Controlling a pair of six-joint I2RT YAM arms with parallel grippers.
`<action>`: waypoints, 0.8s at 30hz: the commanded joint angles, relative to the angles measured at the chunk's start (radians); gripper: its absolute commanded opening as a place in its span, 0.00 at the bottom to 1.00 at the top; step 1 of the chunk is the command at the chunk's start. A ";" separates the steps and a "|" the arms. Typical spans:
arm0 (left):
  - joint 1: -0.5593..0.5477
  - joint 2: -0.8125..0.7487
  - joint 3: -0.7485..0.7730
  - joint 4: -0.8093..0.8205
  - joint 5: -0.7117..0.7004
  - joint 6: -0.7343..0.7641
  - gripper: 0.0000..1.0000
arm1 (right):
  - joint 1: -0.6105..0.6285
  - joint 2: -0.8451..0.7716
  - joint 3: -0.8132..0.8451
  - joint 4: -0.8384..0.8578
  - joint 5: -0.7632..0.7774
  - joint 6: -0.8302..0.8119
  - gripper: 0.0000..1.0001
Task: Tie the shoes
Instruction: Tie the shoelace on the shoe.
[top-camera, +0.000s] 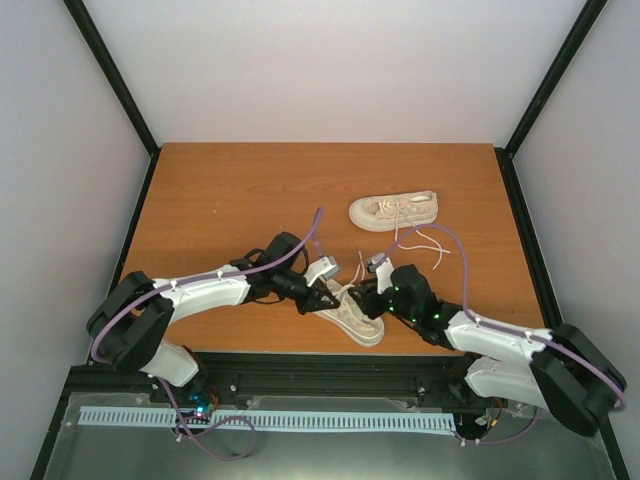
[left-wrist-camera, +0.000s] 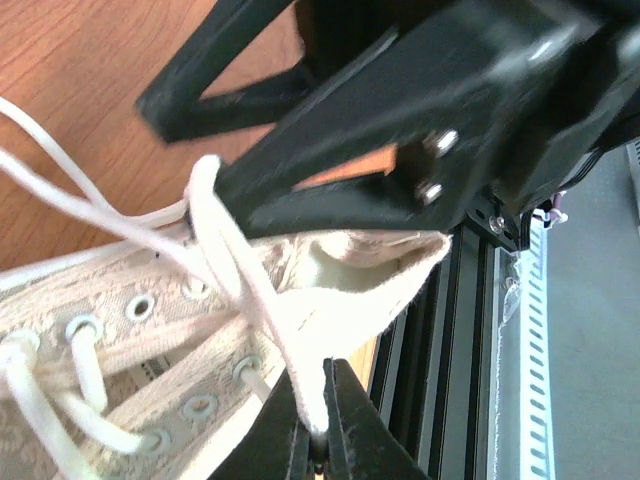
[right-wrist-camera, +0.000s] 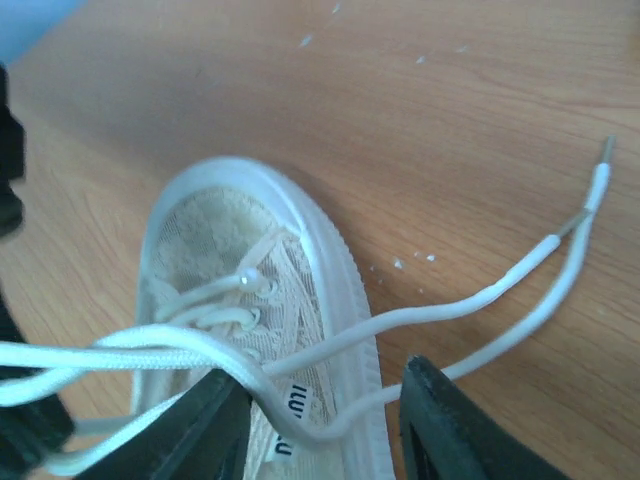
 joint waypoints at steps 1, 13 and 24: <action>0.007 -0.062 -0.044 0.080 -0.023 -0.095 0.01 | -0.008 -0.173 -0.042 -0.057 0.084 -0.013 0.46; 0.008 -0.084 -0.041 0.098 0.009 -0.208 0.01 | 0.082 -0.336 -0.109 0.001 -0.064 -0.131 0.55; 0.035 -0.105 -0.040 0.047 0.043 -0.191 0.01 | 0.218 -0.130 -0.057 0.069 0.050 -0.257 0.50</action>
